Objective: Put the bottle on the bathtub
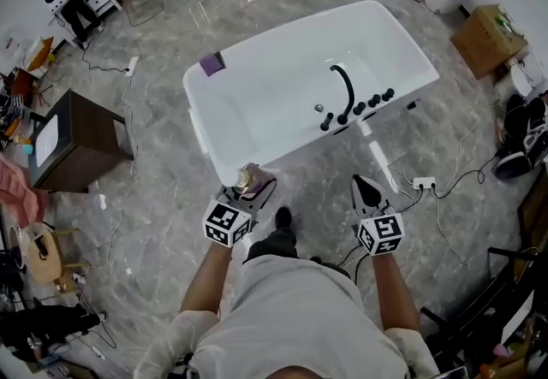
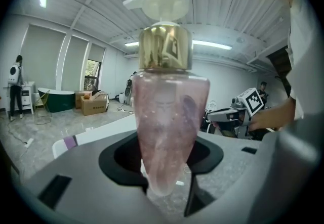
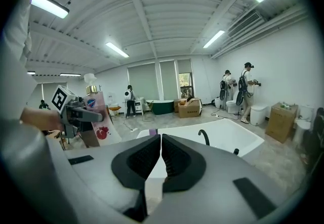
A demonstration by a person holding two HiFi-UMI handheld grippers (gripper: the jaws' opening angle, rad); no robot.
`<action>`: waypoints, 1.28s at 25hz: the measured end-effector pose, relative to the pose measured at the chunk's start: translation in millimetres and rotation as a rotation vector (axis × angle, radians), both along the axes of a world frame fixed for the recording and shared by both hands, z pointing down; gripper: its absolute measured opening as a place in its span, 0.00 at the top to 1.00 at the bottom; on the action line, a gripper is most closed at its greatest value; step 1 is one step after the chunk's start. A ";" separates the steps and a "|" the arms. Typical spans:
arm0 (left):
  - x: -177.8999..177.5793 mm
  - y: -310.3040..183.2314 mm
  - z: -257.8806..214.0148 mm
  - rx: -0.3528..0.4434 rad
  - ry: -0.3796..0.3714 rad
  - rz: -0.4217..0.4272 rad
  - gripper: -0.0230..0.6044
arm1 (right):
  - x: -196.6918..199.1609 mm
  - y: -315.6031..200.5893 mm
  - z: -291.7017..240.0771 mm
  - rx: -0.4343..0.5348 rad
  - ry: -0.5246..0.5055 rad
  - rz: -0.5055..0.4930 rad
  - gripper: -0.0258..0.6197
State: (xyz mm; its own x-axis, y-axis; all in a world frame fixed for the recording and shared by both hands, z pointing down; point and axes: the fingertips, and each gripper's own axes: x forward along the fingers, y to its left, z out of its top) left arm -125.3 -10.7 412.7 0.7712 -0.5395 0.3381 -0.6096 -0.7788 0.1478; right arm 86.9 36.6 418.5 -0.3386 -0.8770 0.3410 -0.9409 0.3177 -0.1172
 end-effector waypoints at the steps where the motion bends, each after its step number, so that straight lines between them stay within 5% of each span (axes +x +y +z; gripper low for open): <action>1: -0.3 -11.2 2.1 -0.004 -0.001 0.013 0.61 | -2.2 -9.4 1.7 -0.004 0.001 0.007 0.91; 17: 6.6 -139.4 35.6 -0.035 -0.008 0.132 0.61 | -25.6 -103.6 34.9 -0.060 0.028 0.087 0.91; 32: 40.6 -159.7 75.4 -0.061 -0.023 0.041 0.61 | 6.9 -125.7 72.3 -0.120 0.008 0.049 0.91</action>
